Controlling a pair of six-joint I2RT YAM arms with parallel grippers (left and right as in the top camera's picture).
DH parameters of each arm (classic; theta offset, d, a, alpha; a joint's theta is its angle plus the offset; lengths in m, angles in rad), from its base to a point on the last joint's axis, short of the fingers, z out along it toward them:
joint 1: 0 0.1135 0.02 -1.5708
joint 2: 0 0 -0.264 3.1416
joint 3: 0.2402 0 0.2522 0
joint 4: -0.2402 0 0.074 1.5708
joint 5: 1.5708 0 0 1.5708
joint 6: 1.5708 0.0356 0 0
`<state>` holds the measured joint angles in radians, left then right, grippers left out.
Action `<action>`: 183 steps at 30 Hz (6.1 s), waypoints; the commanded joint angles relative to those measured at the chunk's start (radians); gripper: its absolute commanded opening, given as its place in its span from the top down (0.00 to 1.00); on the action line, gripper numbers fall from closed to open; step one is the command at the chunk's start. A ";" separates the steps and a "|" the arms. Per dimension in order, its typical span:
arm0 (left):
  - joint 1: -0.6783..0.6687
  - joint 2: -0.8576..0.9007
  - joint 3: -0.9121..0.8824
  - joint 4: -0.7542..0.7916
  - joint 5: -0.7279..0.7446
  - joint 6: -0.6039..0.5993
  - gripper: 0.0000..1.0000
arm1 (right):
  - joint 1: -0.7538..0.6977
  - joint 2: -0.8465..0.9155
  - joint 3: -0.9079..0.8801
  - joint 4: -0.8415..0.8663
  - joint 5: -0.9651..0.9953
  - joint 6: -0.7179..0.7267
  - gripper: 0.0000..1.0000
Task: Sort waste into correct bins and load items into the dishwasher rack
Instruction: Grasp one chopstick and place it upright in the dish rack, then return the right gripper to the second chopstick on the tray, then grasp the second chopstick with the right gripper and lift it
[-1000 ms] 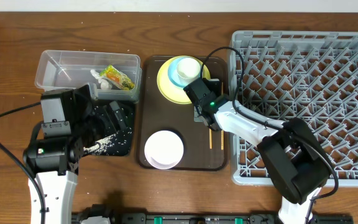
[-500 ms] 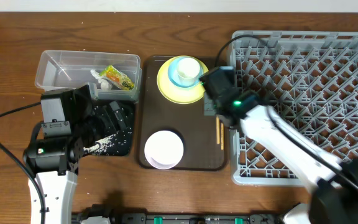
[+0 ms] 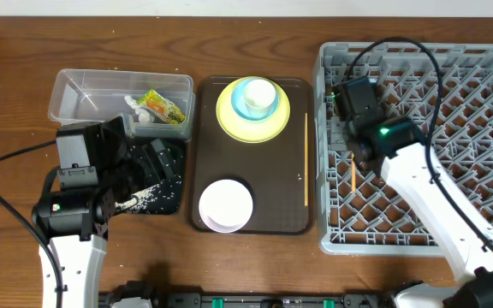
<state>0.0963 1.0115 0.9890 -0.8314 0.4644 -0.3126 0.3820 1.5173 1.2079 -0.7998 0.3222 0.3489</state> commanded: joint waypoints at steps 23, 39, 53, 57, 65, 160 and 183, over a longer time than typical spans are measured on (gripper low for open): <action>0.005 0.000 0.004 0.000 -0.006 0.013 0.11 | -0.077 0.138 0.006 0.000 0.002 -0.088 0.97; 0.004 0.000 0.004 0.000 -0.006 0.013 0.11 | -0.081 0.138 0.006 0.006 -0.042 -0.080 0.79; 0.005 0.000 0.004 0.000 -0.006 0.013 0.10 | -0.051 0.138 0.006 0.070 -0.488 -0.051 0.75; 0.005 0.000 0.004 0.000 -0.006 0.013 0.11 | 0.010 0.138 0.006 0.103 -0.488 -0.003 0.75; 0.005 0.000 0.004 0.000 -0.006 0.013 0.10 | 0.166 0.138 0.006 0.155 -0.325 0.141 0.77; 0.004 0.000 0.004 0.000 -0.006 0.013 0.11 | 0.265 0.480 0.005 0.109 -0.092 0.412 0.82; 0.004 0.000 0.004 0.000 -0.006 0.013 0.10 | 0.248 0.247 0.117 0.059 -0.146 0.177 0.99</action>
<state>0.0963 1.0115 0.9890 -0.8318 0.4644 -0.3126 0.6426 1.8759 1.2881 -0.7387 0.1799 0.6140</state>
